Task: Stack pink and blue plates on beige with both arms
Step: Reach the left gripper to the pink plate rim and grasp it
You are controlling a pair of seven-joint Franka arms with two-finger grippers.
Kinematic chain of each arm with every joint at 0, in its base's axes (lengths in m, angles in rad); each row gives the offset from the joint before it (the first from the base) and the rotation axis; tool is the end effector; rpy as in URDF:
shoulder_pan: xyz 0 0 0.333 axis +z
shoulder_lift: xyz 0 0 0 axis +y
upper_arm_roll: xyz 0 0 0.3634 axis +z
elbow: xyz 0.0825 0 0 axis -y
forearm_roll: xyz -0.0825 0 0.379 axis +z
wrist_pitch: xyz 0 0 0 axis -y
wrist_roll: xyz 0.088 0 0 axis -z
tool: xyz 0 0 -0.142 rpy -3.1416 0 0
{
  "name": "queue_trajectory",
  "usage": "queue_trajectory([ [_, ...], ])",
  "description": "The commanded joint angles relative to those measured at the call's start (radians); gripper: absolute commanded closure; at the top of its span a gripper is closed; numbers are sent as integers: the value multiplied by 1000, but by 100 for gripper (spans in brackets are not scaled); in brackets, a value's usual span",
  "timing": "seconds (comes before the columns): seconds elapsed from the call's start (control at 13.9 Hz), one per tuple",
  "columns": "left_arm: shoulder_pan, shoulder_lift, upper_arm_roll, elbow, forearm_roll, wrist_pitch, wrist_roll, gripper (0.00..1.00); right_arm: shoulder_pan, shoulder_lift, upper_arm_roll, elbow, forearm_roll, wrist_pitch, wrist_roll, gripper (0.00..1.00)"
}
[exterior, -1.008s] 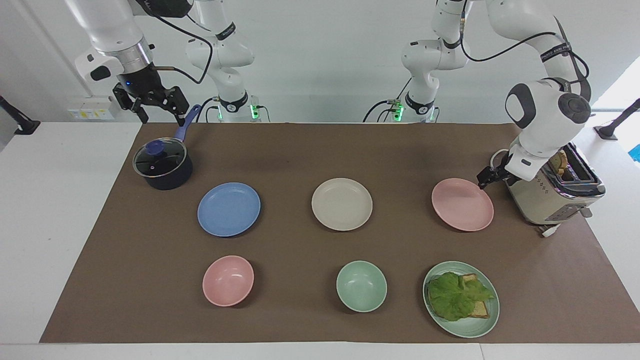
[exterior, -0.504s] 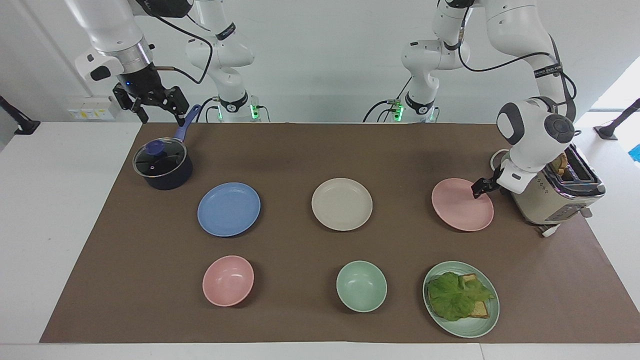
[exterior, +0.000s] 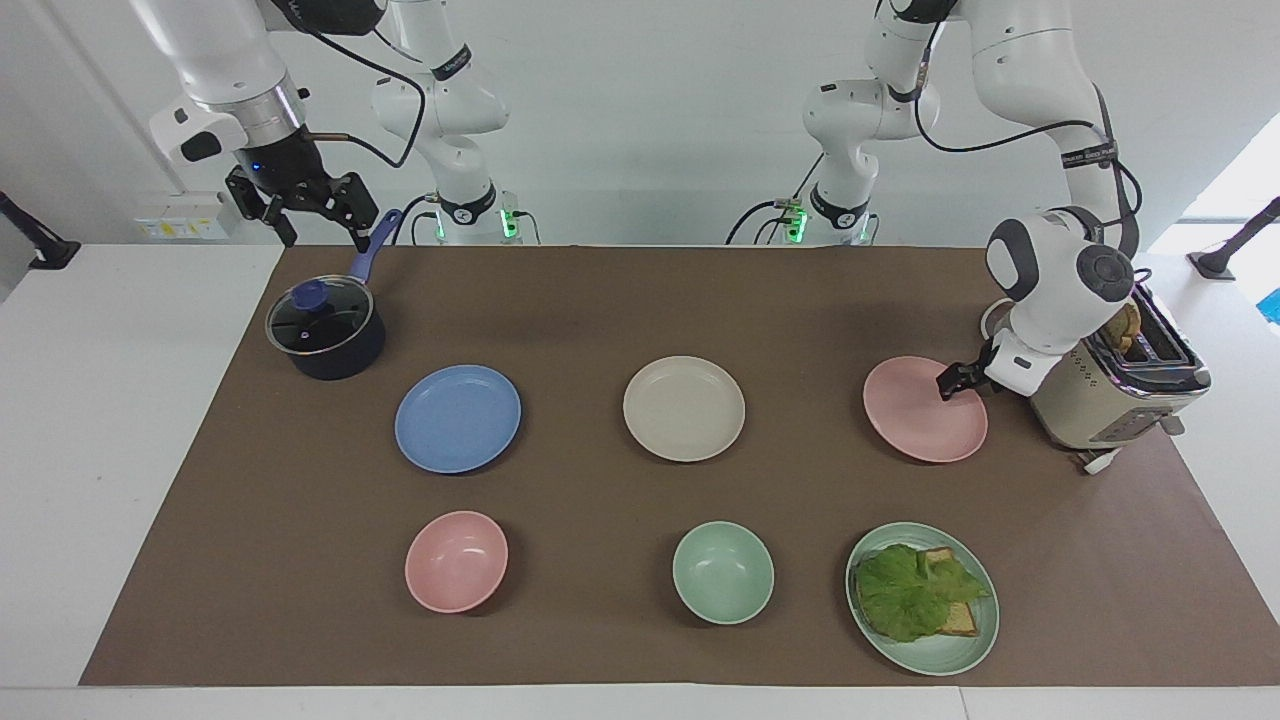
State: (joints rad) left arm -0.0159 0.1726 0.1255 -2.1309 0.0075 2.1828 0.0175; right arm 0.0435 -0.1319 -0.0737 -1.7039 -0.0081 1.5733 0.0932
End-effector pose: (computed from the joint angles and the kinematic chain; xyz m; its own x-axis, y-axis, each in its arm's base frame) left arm 0.5476 0.0597 0.3338 0.9889 0.0876 -0.1196 0.0852 -0.9960 -0.0250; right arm 0.5010 -0.0190 0.6441 0.9925 -0.1224 0.0008 -0.1224 -0.9925 -0.0017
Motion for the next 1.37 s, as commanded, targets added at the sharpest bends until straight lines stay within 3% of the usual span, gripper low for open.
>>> queue_trajectory([
  [0.0, 7, -8, -3, -21, -9, 26, -4, 66, -13, -26, 8, -28, -18, 2, -15, 0],
  [0.14, 7, -5, -3, -21, -9, 26, -7, 71, -13, -26, 8, -28, -18, 2, -17, 0],
  [0.65, 5, 27, -4, -21, -9, 46, -10, 69, -13, -26, 8, -28, -18, 2, -17, 0],
  [0.72, 5, 28, -4, -15, -9, 40, -10, 71, -13, -26, 8, -28, -18, 2, -17, 0],
  [0.86, 5, 30, -4, -11, -9, 35, -7, 96, -13, -26, 8, -28, -18, 2, -17, 0],
  [0.94, 7, 30, -4, -9, -9, 32, 1, 100, -13, -28, 8, -28, -18, 2, -17, 0],
  [1.3, 2, 18, -7, 44, -9, -85, 7, 100, -13, -28, 8, -28, -18, 2, -17, 0],
])
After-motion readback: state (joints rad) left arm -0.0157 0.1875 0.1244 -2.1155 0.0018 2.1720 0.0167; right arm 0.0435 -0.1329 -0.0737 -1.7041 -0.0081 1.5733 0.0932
